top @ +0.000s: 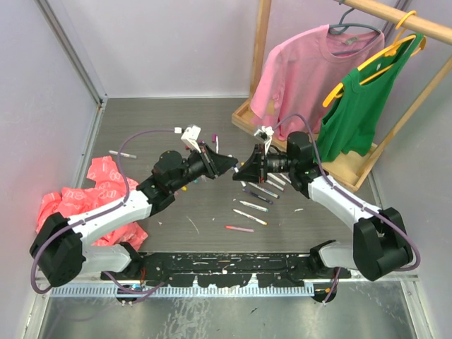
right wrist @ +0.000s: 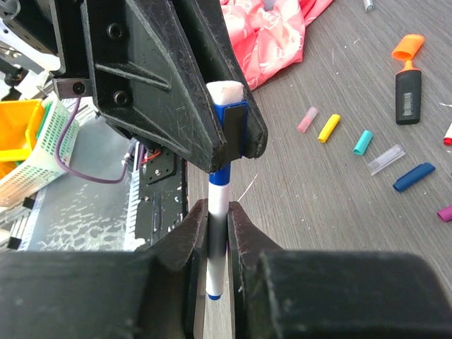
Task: Open the pen caps
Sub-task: Open the pen cap from the pen, then place the pen cap at the center of the board, then place the pen at the center of the board, then pick up the pen from the center of the board.
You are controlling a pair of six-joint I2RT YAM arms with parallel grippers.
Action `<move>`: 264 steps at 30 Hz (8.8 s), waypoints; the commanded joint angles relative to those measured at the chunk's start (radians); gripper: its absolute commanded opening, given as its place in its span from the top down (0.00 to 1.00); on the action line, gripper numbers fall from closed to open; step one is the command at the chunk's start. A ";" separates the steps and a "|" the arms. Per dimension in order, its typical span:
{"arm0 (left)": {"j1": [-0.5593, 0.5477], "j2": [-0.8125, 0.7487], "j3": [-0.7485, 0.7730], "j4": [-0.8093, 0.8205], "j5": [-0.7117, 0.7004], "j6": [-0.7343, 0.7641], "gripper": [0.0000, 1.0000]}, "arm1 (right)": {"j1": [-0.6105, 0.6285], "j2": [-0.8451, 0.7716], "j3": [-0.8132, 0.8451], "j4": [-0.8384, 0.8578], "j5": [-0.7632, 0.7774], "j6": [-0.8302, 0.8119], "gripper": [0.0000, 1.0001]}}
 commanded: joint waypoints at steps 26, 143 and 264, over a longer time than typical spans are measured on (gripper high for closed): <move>0.318 0.166 0.457 0.021 -0.090 0.066 1.00 | 0.014 0.133 0.080 -0.050 0.048 -0.014 0.99; 0.381 -0.458 -0.130 -0.673 -0.270 0.374 0.03 | 0.051 0.850 0.930 -0.543 0.895 0.027 0.59; 0.720 0.811 0.598 -1.122 -0.387 0.032 0.88 | 0.021 0.461 0.733 -1.166 0.225 -0.841 0.62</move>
